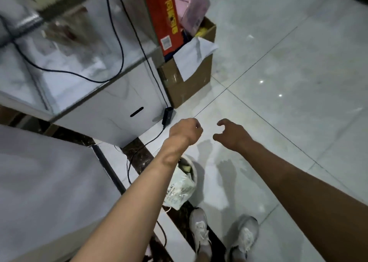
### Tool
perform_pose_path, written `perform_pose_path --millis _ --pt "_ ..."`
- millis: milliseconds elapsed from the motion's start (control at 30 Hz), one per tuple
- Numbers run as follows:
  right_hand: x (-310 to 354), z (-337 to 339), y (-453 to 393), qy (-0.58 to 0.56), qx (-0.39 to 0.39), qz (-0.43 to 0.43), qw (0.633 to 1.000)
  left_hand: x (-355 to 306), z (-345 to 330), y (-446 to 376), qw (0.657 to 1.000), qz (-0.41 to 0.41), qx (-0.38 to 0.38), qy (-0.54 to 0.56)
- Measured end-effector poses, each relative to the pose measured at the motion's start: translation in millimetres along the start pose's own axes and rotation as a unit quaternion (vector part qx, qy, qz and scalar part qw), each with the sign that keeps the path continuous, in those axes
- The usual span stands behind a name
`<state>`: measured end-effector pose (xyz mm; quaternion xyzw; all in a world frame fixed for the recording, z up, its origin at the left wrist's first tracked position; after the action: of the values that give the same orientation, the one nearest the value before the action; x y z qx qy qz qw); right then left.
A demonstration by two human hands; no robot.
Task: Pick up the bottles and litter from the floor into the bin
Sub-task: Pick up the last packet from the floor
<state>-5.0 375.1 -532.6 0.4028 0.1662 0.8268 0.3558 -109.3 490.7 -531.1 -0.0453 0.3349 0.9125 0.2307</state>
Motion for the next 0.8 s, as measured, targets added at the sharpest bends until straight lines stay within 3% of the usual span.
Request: perform_pose_path --millis 167,400,633,800 --pt "-47.1 90.8 85.8 -0.006 -0.083 -0.020 0.996 -118.6 26.5 65.1 0.992 -0.085 -0.090 0.035" --pt "-165.8 179.7 253.3 -0.043 -0.180 -0.097 0.978 -264.0 -29.2 199.8 0.979 -0.186 -0.079 -0.011" --pt "-308.4 201.9 433.9 -0.092 -0.234 -0.191 0.949 -359.7 -128.3 334.2 0.961 -0.257 -0.045 -0.088" --pt "-386.3 192.1 513.1 -0.150 -0.255 -0.250 0.922 -407.8 -175.0 399.0 0.941 -0.318 -0.052 -0.103"
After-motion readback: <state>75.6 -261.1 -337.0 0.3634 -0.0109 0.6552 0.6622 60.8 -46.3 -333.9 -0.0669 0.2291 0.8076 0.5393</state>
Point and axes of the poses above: each hand's wrist, its own y-axis away from the middle knuckle, its own z-axis out of the back of the hand, x = y × z, the point moved 7 cm from there along -y, towards the middle knuckle, and after that the axes turned 7 degrees about z, right-handed, at the moved point
